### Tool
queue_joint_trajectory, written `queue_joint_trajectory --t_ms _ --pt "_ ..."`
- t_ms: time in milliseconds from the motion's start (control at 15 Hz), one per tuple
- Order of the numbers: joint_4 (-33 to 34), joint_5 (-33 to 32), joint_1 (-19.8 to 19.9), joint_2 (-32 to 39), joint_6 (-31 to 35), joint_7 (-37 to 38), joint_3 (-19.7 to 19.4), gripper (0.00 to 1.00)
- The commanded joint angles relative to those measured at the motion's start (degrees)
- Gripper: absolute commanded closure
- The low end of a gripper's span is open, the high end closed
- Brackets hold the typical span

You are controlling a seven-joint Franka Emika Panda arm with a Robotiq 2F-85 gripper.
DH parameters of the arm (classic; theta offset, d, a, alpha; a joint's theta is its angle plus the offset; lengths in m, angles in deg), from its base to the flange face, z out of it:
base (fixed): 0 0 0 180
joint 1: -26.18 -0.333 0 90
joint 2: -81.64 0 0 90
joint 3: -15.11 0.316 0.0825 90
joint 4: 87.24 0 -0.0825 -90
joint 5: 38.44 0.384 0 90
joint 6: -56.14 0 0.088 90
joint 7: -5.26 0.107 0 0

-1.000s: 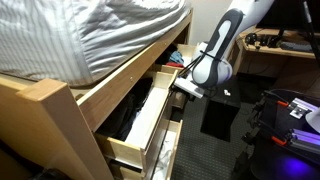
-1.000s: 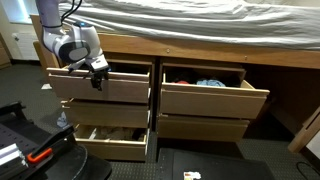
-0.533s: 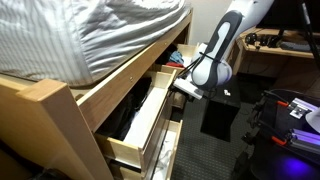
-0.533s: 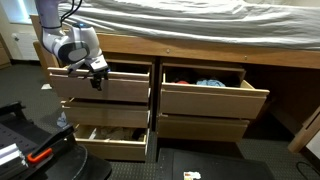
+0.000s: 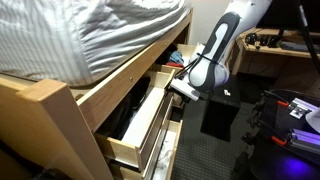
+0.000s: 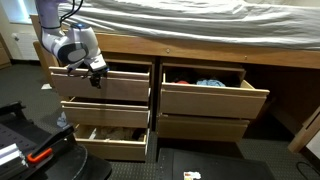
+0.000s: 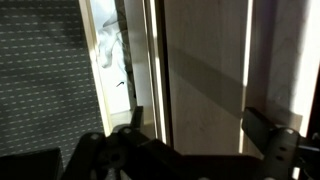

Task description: Open then close the top left drawer

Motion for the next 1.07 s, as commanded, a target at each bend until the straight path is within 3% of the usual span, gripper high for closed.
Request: queue_joint_trajectory --t_ms 0,200,267,533,600,1000 --pt "0.5 1.2 -0.1 0.2 -0.1 -1.0 0.2 0.0" --pt "1.7 1.0 -0.1 1.5 1.0 -1.2 0.2 0.0" --pt "3.1 -0.2 1.9 3.1 2.1 -1.3 2.3 0.0" --pt "5.5 -2.3 3.8 6.5 5.1 -1.5 4.7 0.0" --pt "7.5 -2.1 3.1 6.5 3.0 -1.4 3.9 0.0" --pt "5.9 -0.2 1.5 5.6 3.0 -1.0 3.0 0.0"
